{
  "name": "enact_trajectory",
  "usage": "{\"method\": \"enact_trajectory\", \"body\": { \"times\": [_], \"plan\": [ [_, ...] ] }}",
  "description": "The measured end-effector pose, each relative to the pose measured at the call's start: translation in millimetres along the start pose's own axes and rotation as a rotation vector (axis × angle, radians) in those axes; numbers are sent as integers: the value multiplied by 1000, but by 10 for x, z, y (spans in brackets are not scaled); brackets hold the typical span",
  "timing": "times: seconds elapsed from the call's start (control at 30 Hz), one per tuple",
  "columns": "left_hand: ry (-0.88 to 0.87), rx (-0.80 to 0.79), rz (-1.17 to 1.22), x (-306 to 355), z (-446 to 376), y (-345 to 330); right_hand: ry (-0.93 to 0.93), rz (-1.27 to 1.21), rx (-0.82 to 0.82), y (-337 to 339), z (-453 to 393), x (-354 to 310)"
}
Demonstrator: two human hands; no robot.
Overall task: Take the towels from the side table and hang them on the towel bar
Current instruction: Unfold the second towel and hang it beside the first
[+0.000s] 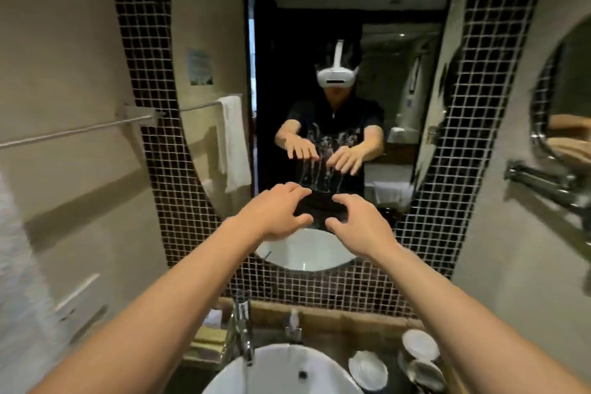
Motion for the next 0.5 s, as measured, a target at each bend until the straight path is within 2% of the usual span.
{"method": "enact_trajectory", "body": {
  "times": [0.27, 0.37, 0.5],
  "plan": [
    [-238, -106, 135, 1069, -334, -707, -272, 73, 21, 254, 771, 1013],
    [-277, -124, 169, 1387, -326, -982, -327, 83, 15, 204, 1006, 1331],
    [-262, -202, 226, 1631, -186, -1513, -379, 57, -79, -53, 1369, 1727]
  ]
}}
Point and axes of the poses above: each hand's wrist, its own z-axis away from the middle knuckle, its own y-axis out of the back of the hand, x = y × z, the point moved 2 cm from there along -z, towards the middle knuckle, and after that the axes turned 2 degrees about -y, right-handed, at the moved point
